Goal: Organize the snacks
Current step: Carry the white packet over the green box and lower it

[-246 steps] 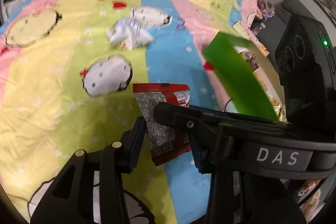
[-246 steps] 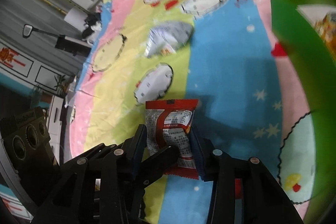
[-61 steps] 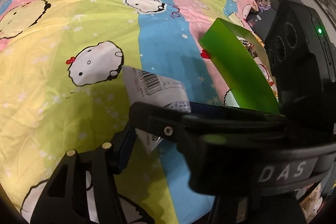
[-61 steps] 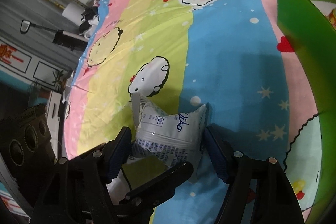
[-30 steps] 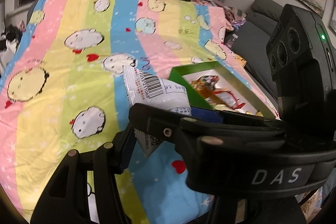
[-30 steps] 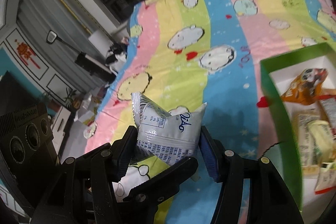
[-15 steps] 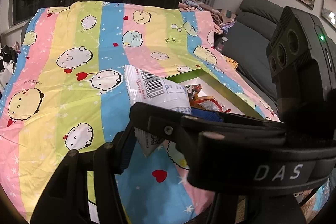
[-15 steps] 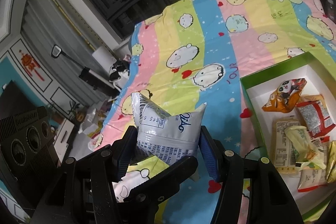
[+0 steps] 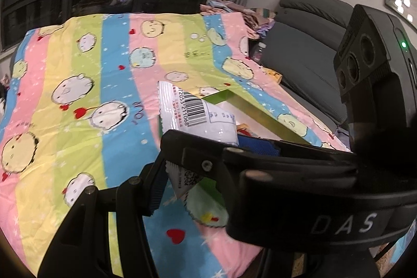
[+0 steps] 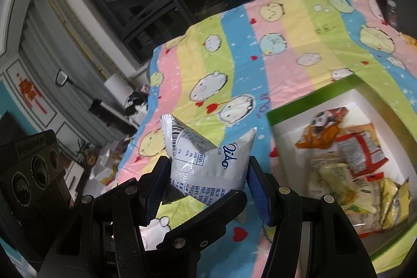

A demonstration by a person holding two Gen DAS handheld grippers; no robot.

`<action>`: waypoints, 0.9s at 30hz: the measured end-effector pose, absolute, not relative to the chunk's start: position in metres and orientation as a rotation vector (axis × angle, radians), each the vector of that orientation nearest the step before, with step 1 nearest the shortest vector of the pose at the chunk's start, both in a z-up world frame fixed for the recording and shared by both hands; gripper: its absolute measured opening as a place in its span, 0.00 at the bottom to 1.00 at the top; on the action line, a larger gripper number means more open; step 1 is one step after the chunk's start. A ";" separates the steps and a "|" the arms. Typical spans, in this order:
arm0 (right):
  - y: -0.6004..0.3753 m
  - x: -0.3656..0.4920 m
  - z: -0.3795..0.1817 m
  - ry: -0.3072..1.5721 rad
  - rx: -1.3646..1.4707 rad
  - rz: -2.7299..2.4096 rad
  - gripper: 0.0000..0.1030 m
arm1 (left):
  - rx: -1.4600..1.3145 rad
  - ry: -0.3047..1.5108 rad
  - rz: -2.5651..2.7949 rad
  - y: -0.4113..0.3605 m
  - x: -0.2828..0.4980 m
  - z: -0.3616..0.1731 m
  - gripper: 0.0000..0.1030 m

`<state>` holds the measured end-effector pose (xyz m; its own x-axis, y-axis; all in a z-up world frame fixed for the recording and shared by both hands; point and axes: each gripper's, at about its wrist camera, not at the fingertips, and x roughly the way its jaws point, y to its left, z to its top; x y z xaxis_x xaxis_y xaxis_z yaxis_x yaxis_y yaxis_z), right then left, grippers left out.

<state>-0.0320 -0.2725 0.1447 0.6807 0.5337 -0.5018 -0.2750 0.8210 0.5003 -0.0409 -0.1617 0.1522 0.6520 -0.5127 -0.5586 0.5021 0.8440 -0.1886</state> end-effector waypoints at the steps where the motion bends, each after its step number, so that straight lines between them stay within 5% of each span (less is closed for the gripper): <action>1: -0.279 -0.030 0.143 0.684 0.423 0.457 0.59 | -0.014 0.645 -0.583 -0.166 -0.038 0.151 0.51; 20: -0.396 0.004 0.080 0.790 0.718 0.185 0.59 | 0.015 0.840 -0.793 -0.274 0.026 0.095 0.51; 27: -0.405 0.009 0.071 0.840 0.702 0.071 0.60 | 0.015 0.904 -0.777 -0.282 0.034 0.083 0.64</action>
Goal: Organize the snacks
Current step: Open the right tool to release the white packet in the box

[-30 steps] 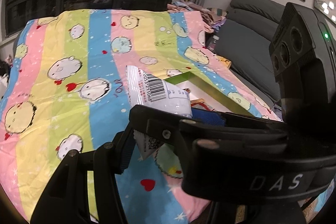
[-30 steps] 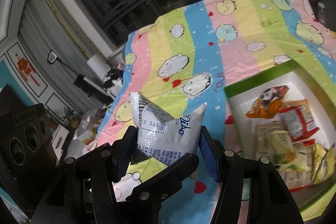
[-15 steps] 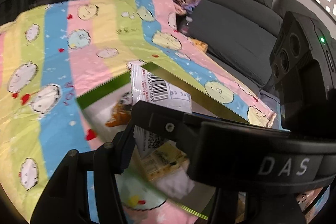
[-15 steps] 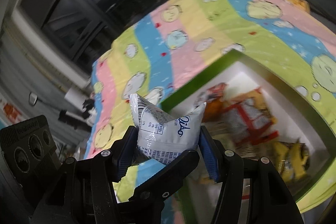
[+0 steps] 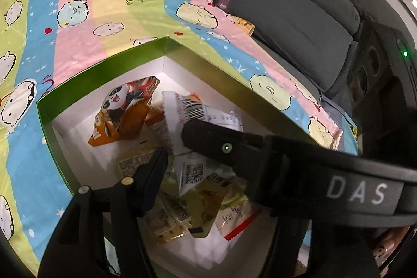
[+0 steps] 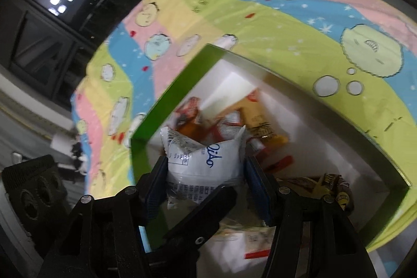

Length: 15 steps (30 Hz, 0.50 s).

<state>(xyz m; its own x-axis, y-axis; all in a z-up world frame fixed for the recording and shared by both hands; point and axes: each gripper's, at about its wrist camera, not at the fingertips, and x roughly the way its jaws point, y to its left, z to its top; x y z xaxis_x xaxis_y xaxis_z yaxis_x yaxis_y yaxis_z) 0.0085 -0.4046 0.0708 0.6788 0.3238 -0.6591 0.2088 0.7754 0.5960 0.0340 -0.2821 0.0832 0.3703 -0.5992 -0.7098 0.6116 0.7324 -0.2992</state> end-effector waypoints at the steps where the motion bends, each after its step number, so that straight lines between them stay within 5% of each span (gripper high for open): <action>1: -0.405 0.007 0.071 0.839 0.700 0.067 0.60 | 0.015 0.904 -0.766 -0.281 0.033 0.084 0.65; 8: -0.410 -0.012 0.090 0.778 0.653 -0.018 0.67 | 0.074 0.860 -0.696 -0.272 0.014 0.109 0.94; 15: -0.415 -0.038 0.116 0.689 0.617 -0.045 0.80 | 0.096 0.788 -0.620 -0.254 -0.009 0.145 0.99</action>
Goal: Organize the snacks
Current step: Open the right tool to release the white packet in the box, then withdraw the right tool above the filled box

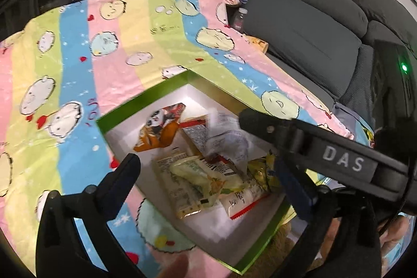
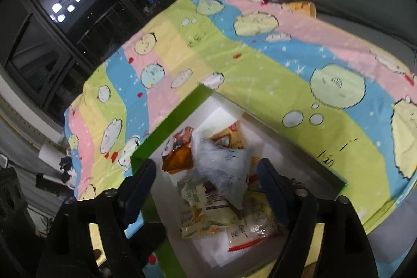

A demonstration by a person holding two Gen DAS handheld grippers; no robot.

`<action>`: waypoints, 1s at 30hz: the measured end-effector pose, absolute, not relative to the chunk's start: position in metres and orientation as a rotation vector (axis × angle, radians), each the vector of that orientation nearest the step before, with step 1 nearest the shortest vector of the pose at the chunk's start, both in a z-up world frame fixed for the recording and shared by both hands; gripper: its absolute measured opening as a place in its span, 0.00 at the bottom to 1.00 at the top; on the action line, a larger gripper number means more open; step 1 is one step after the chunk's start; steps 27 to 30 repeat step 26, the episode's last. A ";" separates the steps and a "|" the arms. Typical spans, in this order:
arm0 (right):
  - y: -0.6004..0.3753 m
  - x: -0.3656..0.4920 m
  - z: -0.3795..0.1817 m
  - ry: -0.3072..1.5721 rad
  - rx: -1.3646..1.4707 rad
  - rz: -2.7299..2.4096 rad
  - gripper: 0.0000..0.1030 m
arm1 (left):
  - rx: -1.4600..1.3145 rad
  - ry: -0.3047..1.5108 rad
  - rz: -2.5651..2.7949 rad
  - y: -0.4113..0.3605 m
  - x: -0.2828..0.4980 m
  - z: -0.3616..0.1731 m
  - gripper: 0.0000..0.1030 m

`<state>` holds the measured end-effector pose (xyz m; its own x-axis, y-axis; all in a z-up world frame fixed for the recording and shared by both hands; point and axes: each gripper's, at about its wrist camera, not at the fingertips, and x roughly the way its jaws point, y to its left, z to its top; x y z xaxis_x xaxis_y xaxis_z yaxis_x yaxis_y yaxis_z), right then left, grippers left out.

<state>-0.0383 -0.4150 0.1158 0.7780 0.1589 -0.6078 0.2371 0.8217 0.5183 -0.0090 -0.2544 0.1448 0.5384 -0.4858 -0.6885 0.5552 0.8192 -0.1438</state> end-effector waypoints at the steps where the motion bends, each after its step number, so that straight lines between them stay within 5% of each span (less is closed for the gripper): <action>1: -0.415 -0.043 0.120 0.676 0.611 -0.040 0.80 | 0.092 0.788 -0.613 -0.252 -0.010 0.147 0.99; 5: -0.412 -0.051 0.130 0.650 0.579 -0.054 0.87 | 0.069 0.791 -0.579 -0.242 -0.014 0.154 0.99; 30: -0.399 -0.056 0.137 0.661 0.495 -0.146 0.88 | 0.030 0.824 -0.559 -0.233 -0.021 0.155 0.99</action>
